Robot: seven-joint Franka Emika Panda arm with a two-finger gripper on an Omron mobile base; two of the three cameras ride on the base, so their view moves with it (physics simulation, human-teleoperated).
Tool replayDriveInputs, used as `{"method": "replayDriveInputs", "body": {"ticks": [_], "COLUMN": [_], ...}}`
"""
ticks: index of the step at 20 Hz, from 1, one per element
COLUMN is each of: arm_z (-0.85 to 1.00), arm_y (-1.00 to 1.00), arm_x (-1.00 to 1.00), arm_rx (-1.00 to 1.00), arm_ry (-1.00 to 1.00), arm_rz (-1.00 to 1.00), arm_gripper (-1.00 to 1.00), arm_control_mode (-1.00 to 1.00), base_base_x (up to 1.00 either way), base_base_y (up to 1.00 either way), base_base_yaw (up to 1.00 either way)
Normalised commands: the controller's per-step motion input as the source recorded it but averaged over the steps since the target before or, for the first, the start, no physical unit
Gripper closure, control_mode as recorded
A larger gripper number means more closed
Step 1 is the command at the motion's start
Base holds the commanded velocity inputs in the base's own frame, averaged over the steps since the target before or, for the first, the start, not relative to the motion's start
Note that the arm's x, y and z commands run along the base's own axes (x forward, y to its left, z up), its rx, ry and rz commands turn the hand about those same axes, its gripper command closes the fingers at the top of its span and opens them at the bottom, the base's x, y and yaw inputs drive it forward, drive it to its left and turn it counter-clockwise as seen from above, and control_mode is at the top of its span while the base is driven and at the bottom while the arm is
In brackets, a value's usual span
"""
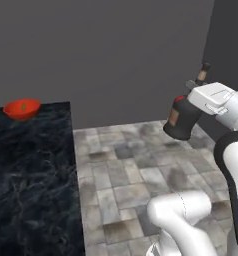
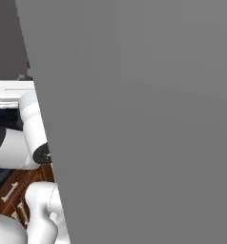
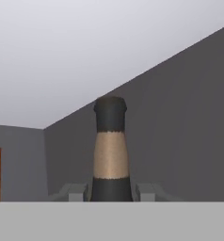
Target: There is a bowl on the dining counter. Grab a lemon wedge from the fridge and place it in the bowl. Then get the liquor bottle and glass cup from the cabinet and place them next to the bowl.
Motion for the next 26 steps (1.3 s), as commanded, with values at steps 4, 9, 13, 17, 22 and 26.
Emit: {"method": "replayDriveInputs", "body": {"ticks": [4,9,13,17,22,26], "arm_z": [0.0,0.0,0.0,0.0,0.0,0.0], "arm_y": [0.0,0.0,0.0,0.0,0.0,0.0], "arm_x": [0.0,0.0,0.0,0.0,0.0,0.0], "arm_rx": [0.0,0.0,0.0,0.0,0.0,0.0], "arm_ry": [0.0,0.0,0.0,0.0,0.0,0.0], "arm_rz": [0.0,0.0,0.0,0.0,0.0,0.0], "arm_gripper": [1.0,1.0,1.0,1.0,1.0,1.0], "arm_control_mode": [1.0,1.0,1.0,1.0,1.0,1.0], "base_base_x": [1.0,1.0,1.0,0.98,0.71,0.3], "base_base_y": [-0.01,-0.19,-0.27,-0.29,-0.45,-0.5], "base_base_yaw": [0.21,0.39,0.45,0.53,0.57,0.63]}}
